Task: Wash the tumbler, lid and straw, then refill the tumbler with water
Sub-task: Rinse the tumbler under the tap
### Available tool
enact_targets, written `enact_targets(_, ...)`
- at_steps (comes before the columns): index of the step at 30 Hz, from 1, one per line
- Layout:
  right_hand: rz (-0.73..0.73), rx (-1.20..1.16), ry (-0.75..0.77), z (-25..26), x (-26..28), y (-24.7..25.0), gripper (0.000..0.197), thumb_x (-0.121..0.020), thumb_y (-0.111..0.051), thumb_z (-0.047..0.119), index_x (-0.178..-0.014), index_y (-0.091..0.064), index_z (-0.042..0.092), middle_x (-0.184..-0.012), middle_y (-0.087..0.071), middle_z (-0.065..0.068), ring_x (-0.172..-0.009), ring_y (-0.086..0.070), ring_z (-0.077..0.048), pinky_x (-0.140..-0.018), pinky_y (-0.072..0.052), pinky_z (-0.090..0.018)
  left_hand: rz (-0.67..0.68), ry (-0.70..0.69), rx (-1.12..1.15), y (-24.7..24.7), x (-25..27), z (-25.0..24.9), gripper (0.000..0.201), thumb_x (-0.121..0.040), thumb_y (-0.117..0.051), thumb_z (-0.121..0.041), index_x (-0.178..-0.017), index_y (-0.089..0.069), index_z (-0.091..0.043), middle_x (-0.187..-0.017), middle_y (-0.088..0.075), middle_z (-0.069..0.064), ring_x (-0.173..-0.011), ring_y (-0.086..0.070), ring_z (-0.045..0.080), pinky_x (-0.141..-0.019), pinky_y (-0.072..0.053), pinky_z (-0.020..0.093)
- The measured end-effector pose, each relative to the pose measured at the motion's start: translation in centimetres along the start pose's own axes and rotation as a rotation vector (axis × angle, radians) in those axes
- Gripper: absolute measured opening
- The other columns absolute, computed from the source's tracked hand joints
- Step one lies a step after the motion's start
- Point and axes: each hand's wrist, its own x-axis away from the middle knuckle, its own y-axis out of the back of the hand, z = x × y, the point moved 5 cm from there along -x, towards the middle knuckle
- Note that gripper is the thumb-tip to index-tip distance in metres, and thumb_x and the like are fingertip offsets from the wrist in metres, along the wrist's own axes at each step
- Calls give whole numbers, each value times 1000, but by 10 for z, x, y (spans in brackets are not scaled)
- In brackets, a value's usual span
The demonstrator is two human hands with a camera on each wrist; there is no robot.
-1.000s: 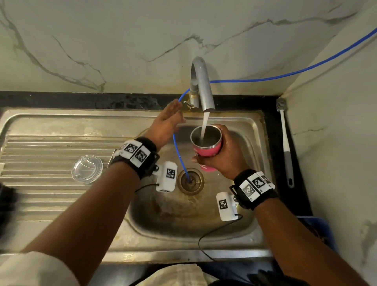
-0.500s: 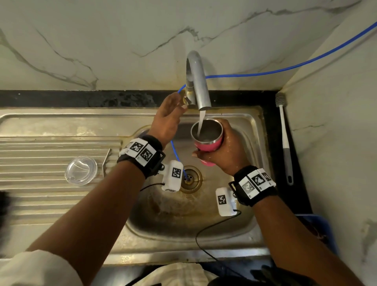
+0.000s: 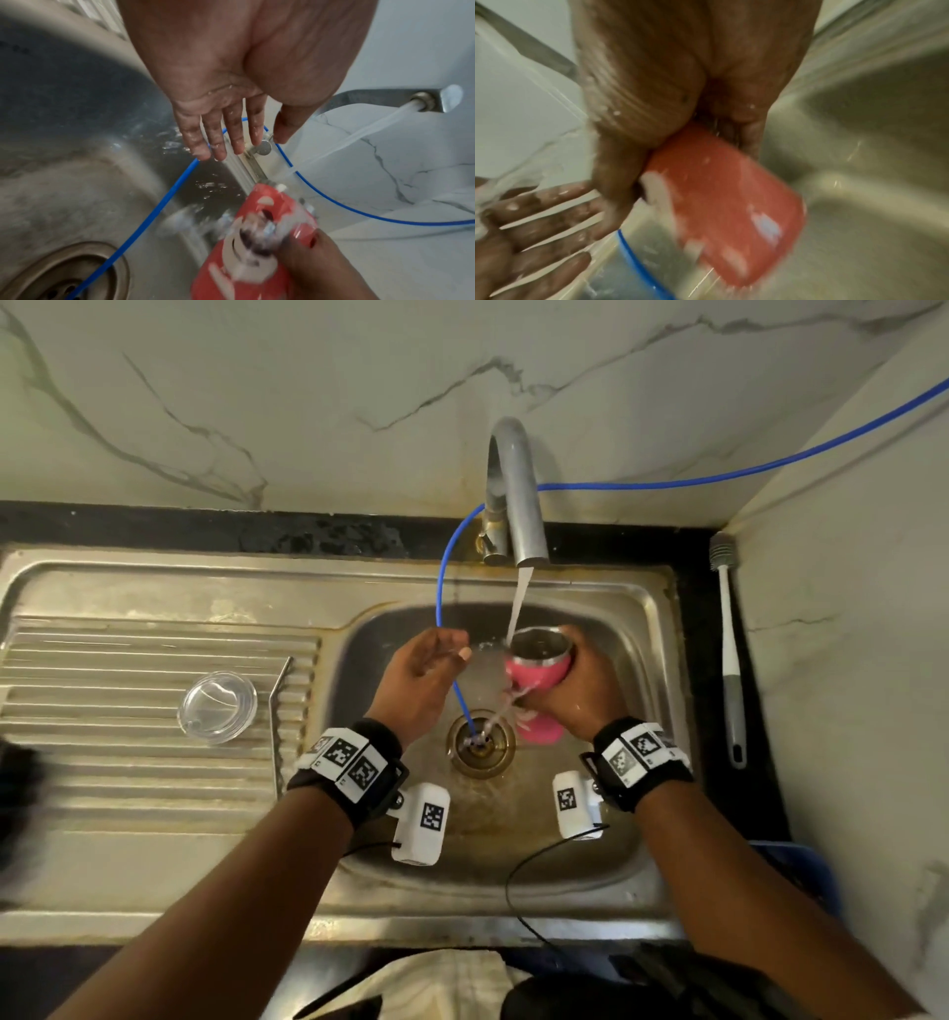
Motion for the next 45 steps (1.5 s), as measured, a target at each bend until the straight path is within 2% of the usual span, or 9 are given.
enact_targets(8, 39, -13, 43, 12, 1, -12, 85, -50, -106, 31, -121, -61, 29, -110, -73, 13, -100, -69, 0, -86, -59, -25, 85, 140, -41, -16, 15, 19, 27, -81, -68, -29, -108, -69, -22, -111, -70, 3, -94, -67, 15, -84, -52, 35)
enact_targets(12, -12, -72, 17, 12, -1, -11, 91, -51, -106, 33, -128, -59, 25, -116, -72, 12, -106, -68, -3, -90, -59, -24, 184, 157, -14, -23, 19, 26, 45, -92, -69, 5, -131, -56, -14, -134, -62, 9, -112, -67, 25, -88, -58, 29)
enact_targets(14, -10, -101, -4, 13, -4, -14, 99, -51, -105, 38, -134, -52, 25, -121, -70, 9, -108, -69, -7, -90, -59, -27, 256, 127, -46, -28, 22, 23, 67, -82, -84, -3, -140, -54, -17, -133, -65, 4, -115, -68, 20, -89, -60, 27)
enact_targets(20, 40, -938, -630, 13, 8, -42, 59, -90, -74, 58, -129, -67, 13, -119, -77, -17, -97, -79, -29, -72, -66, -43, 188, 115, 16, -36, 25, -5, 80, -76, -93, -28, -144, -52, -17, -122, -68, 4, -102, -74, 19, -81, -65, 36)
enact_targets(25, 146, -1229, -903, 21, 26, -60, 93, -86, -58, 82, -121, -68, -4, -87, -77, -20, -68, -78, -28, -57, -65, -37, 60, -36, -450, -27, 14, -37, 79, -68, -73, -74, -131, -59, -29, -117, -64, -1, -98, -67, 15, -85, -60, 33)
enact_targets(32, 90, -1228, -860, 37, 24, -65, 89, -97, -41, 79, -59, -65, 2, -42, -54, -8, -31, -54, -17, -36, -44, -18, 63, -53, -663, -42, -6, -76, 82, -72, -76, -76, -126, -54, -18, -123, -51, 7, -106, -60, 30, -92, -57, 46)
enact_targets(35, 101, -1248, -878, 28, 19, -62, 84, -96, -49, 78, -81, -67, -3, -51, -61, -12, -40, -64, -21, -44, -55, -26, 31, -68, -650, -38, -12, -77, 72, -76, -74, -75, -119, -57, -20, -117, -57, 5, -100, -60, 26, -82, -54, 36)
enact_targets(39, -61, -1212, -742, 21, 7, -44, 60, -92, -70, 63, -121, -65, 11, -105, -76, -18, -93, -79, -30, -89, -65, -46, -46, 48, -367, -24, -14, -57, 48, -96, -66, -53, -129, -51, -22, -114, -65, 0, -97, -66, 18, -77, -54, 28)
enact_targets(45, -280, -424, -181, 47, -3, -8, 33, -79, -91, 40, -93, -67, 24, -95, -77, 2, -92, -76, -17, -76, -64, -31, -9, 423, 277, -30, 4, -7, 41, -107, -52, -48, -132, -55, -16, -124, -65, 18, -98, -71, 35, -89, -62, 46)
